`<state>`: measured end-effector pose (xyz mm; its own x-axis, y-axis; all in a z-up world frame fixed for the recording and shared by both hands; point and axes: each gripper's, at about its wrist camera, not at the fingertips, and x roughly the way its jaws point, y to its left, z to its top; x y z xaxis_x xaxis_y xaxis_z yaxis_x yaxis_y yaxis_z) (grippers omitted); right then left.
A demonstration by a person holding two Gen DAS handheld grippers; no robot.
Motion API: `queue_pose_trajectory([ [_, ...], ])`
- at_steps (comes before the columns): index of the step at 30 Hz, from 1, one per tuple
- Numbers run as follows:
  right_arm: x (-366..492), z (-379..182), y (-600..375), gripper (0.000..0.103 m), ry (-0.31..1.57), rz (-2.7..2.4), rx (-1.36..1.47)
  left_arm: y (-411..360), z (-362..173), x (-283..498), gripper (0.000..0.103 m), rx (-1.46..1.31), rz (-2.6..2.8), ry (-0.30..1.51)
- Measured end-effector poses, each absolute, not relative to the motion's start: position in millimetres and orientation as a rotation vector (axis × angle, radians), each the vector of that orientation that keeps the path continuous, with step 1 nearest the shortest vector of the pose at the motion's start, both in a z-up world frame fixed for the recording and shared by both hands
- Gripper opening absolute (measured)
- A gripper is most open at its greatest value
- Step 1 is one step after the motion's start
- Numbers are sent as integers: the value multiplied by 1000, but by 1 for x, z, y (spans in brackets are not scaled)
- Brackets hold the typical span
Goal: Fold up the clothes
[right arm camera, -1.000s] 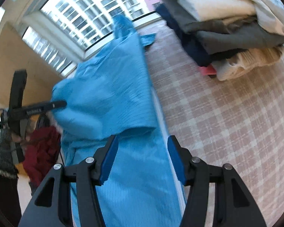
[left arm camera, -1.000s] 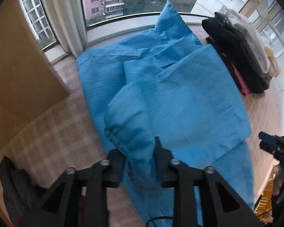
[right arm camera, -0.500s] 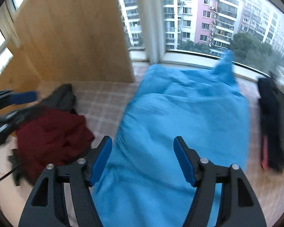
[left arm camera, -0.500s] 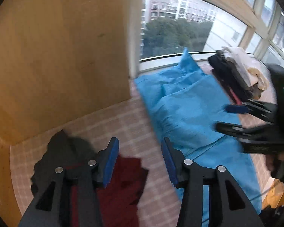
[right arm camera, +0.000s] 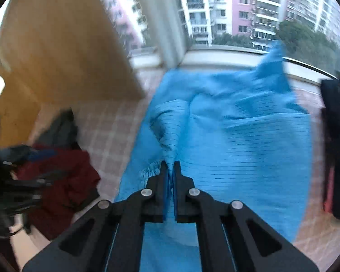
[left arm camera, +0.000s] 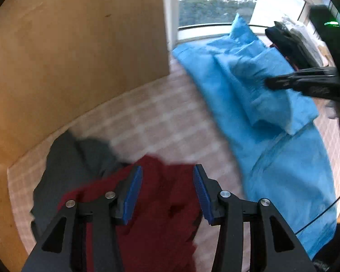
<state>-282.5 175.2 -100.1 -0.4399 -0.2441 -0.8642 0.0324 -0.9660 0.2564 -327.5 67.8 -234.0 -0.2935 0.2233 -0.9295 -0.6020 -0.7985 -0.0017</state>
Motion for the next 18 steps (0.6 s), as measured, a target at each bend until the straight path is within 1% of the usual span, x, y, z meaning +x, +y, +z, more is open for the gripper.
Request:
queue_pose_trajectory([
  [1,-274,-90,195,3,-359,-2538,1537,80,-233,-331,45,-1429,2100,475],
  [4,-248,-64,253,3,-521,-2597,1463,129,-236,-333,45,-1370,2042,545],
  [7,-230,-54,296,3,-614,-2654,1446,183,-243,-334,45,-1328,1969,586],
  [13,-216,-57,334,3,-685,-2676,1445,281,-263,-317,45,-1241,1853,729],
  [14,-216,-58,335,3,-690,-2672,1443,294,-266,-315,47,-1231,1838,758],
  [15,-215,-59,336,3,-695,-2667,1440,304,-271,-315,48,-1233,1834,789],
  [18,-216,-58,336,3,-710,-2660,1423,327,-293,-323,48,-1272,1847,902],
])
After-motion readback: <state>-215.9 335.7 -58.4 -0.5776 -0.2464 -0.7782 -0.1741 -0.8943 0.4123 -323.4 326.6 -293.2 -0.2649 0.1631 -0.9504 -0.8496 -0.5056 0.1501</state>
